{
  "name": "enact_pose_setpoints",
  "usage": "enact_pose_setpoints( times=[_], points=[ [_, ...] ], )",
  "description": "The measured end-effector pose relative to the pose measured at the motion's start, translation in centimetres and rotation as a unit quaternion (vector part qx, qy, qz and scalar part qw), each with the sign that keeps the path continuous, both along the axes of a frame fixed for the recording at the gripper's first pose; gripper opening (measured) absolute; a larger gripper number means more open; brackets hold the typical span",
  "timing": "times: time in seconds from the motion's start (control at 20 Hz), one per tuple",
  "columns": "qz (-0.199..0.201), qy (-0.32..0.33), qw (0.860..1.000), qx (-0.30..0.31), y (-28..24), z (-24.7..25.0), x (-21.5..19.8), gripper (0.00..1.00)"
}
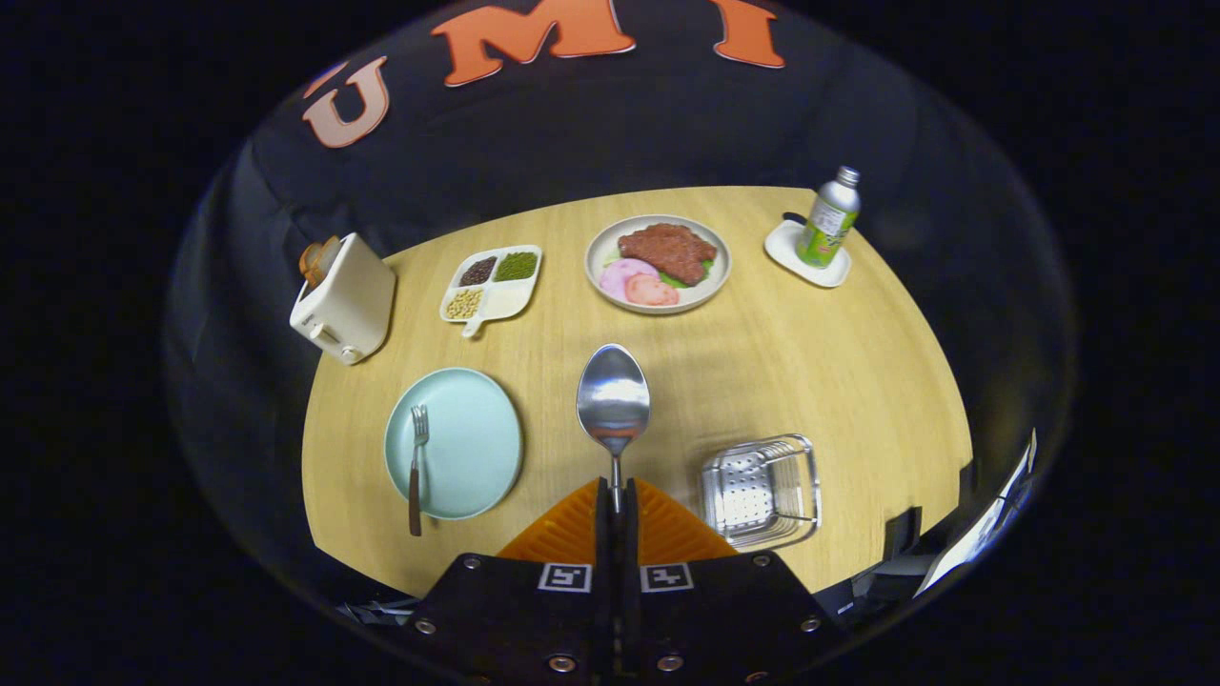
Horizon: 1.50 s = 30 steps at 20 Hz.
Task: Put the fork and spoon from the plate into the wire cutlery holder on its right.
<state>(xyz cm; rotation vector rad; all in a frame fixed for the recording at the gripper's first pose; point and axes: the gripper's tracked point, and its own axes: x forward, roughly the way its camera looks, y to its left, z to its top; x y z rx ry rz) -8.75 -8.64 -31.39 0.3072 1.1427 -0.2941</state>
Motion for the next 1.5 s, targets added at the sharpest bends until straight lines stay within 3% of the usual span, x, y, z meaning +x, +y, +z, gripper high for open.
enact_pose_setpoints(
  times=[0.2,0.5,0.8,1.0,1.2,1.5],
  points=[
    [-0.027,0.006,1.000,-0.013,-3.9,0.2,-3.4,0.04],
    [-0.026,0.047,0.999,-0.004,-5.0,-2.3,-6.9,0.04],
    [-0.032,0.046,0.998,-0.028,-6.7,-3.6,-6.5,0.07],
    [-0.039,-0.017,0.999,0.002,-6.0,-1.8,-3.3,0.09],
    [-0.030,-0.140,0.989,-0.039,-6.6,2.7,1.5,0.21],
    [0.014,-0.305,0.946,-0.105,-4.0,9.5,7.3,0.65]
  ],
)
